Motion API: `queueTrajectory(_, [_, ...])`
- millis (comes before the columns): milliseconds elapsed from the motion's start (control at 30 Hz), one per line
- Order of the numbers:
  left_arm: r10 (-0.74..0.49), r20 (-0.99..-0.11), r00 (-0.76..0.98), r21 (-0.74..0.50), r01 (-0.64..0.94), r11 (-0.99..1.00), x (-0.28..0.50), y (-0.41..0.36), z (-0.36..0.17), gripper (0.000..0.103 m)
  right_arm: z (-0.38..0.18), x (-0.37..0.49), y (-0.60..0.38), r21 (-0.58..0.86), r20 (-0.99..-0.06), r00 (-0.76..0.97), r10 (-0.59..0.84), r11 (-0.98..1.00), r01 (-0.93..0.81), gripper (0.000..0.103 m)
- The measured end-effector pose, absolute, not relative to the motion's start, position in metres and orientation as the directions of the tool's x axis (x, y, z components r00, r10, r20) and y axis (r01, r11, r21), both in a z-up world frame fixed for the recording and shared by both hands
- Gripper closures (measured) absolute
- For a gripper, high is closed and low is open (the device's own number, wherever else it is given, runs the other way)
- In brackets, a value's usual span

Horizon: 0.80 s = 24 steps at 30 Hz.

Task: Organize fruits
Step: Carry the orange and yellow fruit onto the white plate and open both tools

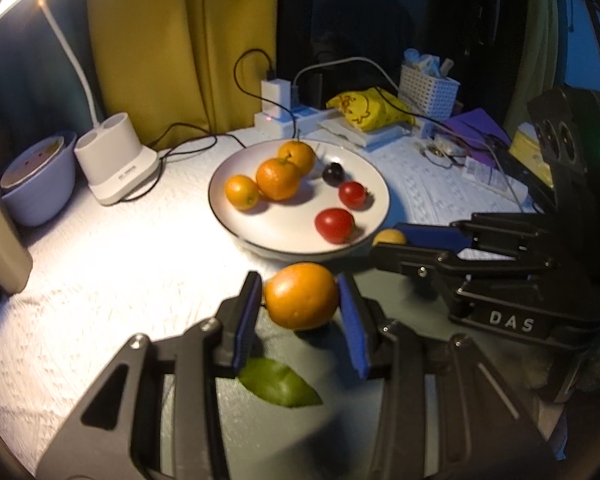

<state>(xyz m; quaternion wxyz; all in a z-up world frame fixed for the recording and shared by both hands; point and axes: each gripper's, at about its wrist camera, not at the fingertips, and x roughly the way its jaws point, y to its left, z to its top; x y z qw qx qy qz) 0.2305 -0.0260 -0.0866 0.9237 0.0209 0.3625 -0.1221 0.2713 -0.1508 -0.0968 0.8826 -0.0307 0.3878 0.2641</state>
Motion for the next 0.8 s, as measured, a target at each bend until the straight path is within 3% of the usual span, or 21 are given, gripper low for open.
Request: queueTrajectory(800, [-0.224,-0.685,0.694,-0.084,0.230,0.970,0.292,-0.020,-0.098,0.063,-0.103,0.327,-0.161,0.152,-0.696,0.590,0.408,0.887,-0.435,0.075])
